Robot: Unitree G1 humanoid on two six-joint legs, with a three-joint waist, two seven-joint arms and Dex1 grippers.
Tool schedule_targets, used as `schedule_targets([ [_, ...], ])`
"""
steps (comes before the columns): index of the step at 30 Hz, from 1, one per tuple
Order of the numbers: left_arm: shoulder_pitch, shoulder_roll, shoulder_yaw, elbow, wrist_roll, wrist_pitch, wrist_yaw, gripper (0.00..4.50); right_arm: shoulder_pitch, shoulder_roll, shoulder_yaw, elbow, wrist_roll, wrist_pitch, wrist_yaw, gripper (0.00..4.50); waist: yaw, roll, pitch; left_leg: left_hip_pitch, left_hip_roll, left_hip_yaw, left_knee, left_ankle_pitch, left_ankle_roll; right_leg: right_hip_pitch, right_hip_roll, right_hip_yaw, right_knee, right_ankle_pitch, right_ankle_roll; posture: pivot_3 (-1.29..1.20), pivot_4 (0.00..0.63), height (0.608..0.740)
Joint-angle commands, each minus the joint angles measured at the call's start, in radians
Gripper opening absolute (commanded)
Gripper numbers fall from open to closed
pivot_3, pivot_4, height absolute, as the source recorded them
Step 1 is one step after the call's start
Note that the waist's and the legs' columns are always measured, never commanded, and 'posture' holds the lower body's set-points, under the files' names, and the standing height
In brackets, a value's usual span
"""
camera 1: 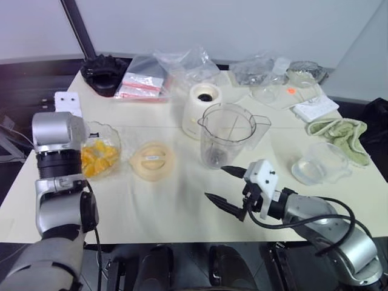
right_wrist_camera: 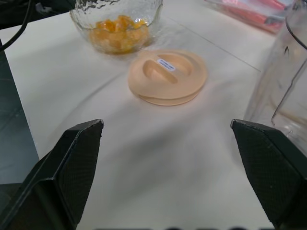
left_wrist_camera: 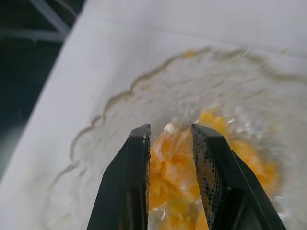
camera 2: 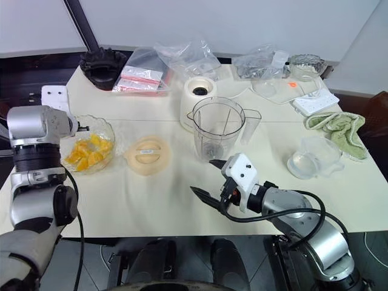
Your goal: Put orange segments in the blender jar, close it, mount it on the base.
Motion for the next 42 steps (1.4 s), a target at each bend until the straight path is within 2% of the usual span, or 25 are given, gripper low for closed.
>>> schedule_targets([
  [1, 0.019, 0.032, -0.034, -0.119, -0.001, 0.071, -0.043, 1.37, -0.017, 0.004, -0.005, -0.001, -0.003, -0.024, 0.015, 4.5, -0.002, 0.0, 0.0, 0.0, 0.0, 0.0, 0.0, 0.0, 0.0, 0.0, 0.0, 0.0, 0.0, 0.0, 0.0, 0.0, 0.15, 0.74],
  [5, 0.112, 0.235, -0.265, -0.184, -0.067, 0.012, -0.292, 1.37, -0.027, 0.003, -0.008, 0.009, -0.005, -0.025, 0.024, 4.5, -0.013, 0.0, 0.0, 0.0, 0.001, -0.001, -0.001, 0.0, 0.0, -0.001, 0.001, 0.0, 0.001, 0.0, 0.0, 0.0, 0.15, 0.74],
  [6, 0.135, 0.306, -0.339, -0.19, -0.07, -0.045, -0.379, 1.6, -0.029, 0.003, -0.009, 0.011, -0.004, -0.025, 0.026, 4.5, -0.019, 0.0, 0.0, 0.0, 0.001, -0.001, -0.001, 0.0, 0.0, -0.001, 0.001, 0.0, 0.001, 0.0, 0.0, 0.0, 0.15, 0.74],
  [8, 0.153, 0.417, -0.463, -0.166, -0.057, -0.161, -0.527, 2.26, -0.036, 0.006, -0.005, 0.016, -0.006, -0.024, 0.025, 4.5, -0.021, 0.001, 0.0, 0.0, 0.003, 0.0, -0.001, 0.0, 0.0, -0.001, 0.001, 0.0, 0.0, -0.002, -0.004, 0.0, 0.15, 0.74],
  [12, 0.119, 0.515, -0.668, -0.018, 0.052, -0.491, -0.786, 4.29, -0.05, 0.02, 0.012, 0.028, -0.017, -0.031, 0.019, 4.5, -0.011, 0.001, 0.0, 0.0, 0.003, 0.001, -0.001, 0.0, 0.0, -0.001, -0.002, 0.0, -0.001, -0.004, -0.007, 0.0, 0.15, 0.74],
  [17, 0.03, 0.519, -0.824, 0.255, 0.219, -0.927, -1.039, 4.29, -0.035, 0.024, -0.004, 0.015, -0.022, -0.03, 0.014, 4.5, 0.004, 0.001, 0.001, -0.002, 0.003, 0.002, -0.001, 0.0, 0.0, -0.002, -0.002, 0.0, -0.003, -0.004, -0.008, 0.0, 0.15, 0.74],
  [23, -0.084, 0.463, -0.866, 0.545, 0.37, -1.214, -1.115, 4.29, -0.023, 0.034, -0.067, -0.03, 0.056, 0.016, -0.006, 4.5, 0.005, 0.001, 0.001, -0.004, 0.003, 0.005, 0.0, -0.001, 0.002, -0.003, -0.001, 0.0, -0.003, -0.004, -0.008, 0.0, 0.15, 0.74],
  [29, -0.231, 0.409, -0.971, 0.834, 0.576, -1.557, -1.151, 4.29, 0.009, -0.009, -0.139, -0.08, 0.109, 0.066, -0.012, 4.5, 0.005, 0.0, 0.001, -0.004, 0.001, 0.006, 0.0, -0.001, 0.002, -0.003, 0.0, -0.001, -0.003, -0.004, -0.008, 0.0, 0.15, 0.74],
  [36, -0.306, 0.348, -1.026, 0.999, 0.725, -1.723, -1.143, 4.29, 0.005, 0.003, -0.123, -0.093, 0.111, 0.079, -0.052, 4.5, 0.003, 0.0, 0.001, -0.004, 0.002, 0.006, 0.0, -0.001, 0.002, -0.003, 0.0, -0.001, -0.002, -0.002, -0.004, 0.0, 0.15, 0.74],
  [42, -0.31, 0.34, -1.055, 1.06, 0.818, -1.77, -1.118, 4.29, 0.041, -0.003, -0.193, -0.116, 0.166, 0.103, -0.069, 4.5, 0.004, 0.0, 0.0, -0.004, 0.003, 0.006, 0.0, -0.001, 0.002, -0.003, 0.0, -0.001, -0.002, -0.002, -0.004, 0.0, 0.15, 0.74],
])
